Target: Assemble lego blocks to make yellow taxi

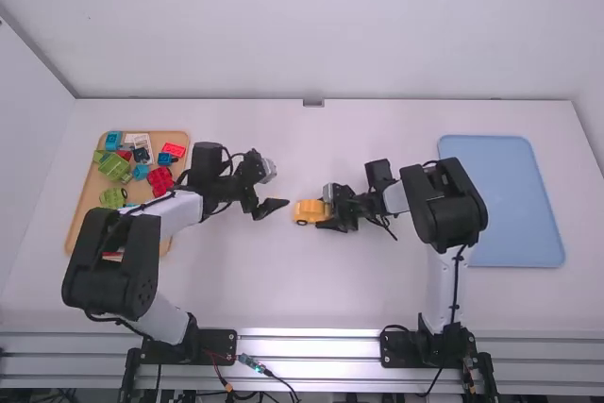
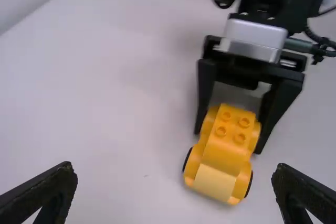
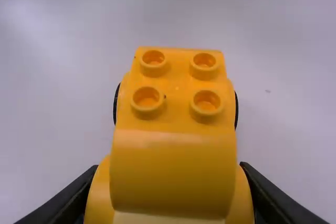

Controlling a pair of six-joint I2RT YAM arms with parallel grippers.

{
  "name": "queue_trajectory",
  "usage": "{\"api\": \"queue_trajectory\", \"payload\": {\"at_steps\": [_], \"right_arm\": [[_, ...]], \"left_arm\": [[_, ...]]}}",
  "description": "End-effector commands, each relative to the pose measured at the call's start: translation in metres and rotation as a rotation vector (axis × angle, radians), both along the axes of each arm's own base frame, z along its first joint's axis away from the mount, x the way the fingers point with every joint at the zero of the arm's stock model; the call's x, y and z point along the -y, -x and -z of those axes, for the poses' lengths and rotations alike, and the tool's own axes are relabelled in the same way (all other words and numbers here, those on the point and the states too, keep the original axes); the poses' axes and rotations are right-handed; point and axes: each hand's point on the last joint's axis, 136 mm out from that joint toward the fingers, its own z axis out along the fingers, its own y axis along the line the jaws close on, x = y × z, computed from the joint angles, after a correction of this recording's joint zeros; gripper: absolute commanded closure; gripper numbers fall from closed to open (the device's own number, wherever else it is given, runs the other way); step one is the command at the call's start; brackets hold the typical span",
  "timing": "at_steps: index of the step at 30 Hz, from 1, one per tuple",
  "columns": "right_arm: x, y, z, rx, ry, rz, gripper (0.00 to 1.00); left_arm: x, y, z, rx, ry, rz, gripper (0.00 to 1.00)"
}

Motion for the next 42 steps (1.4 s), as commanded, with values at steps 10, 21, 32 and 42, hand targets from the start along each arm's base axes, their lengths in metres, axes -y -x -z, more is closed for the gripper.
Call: {"api": "queue_trajectory", "payload": {"at_steps": [10, 21, 32, 42], "right_arm": [[0.041, -0.086, -0.066, -0.141, 0.073, 0.413, 1.00], [0.171, -0.136, -0.129, -0.129, 0.229, 1.081, 1.00], [0.302, -0.092, -0.117, -0.009, 0.203, 1.504, 1.00], [0.384, -0.047, -0.092, -0.062, 0.237, 1.663, 1.00]], "left_arm": [[-0.040, -0.012, 0.021, -0.012, 0.074, -0.413, 0.01], [-0.065, -0.019, 0.037, -0.134, 0.096, -0.638, 0.01], [-0.044, -0.038, 0.017, -0.225, 0.053, -0.530, 0.01], [-0.045, -0.039, 0.014, -0.198, 0.077, -0.537, 0.01]]}}
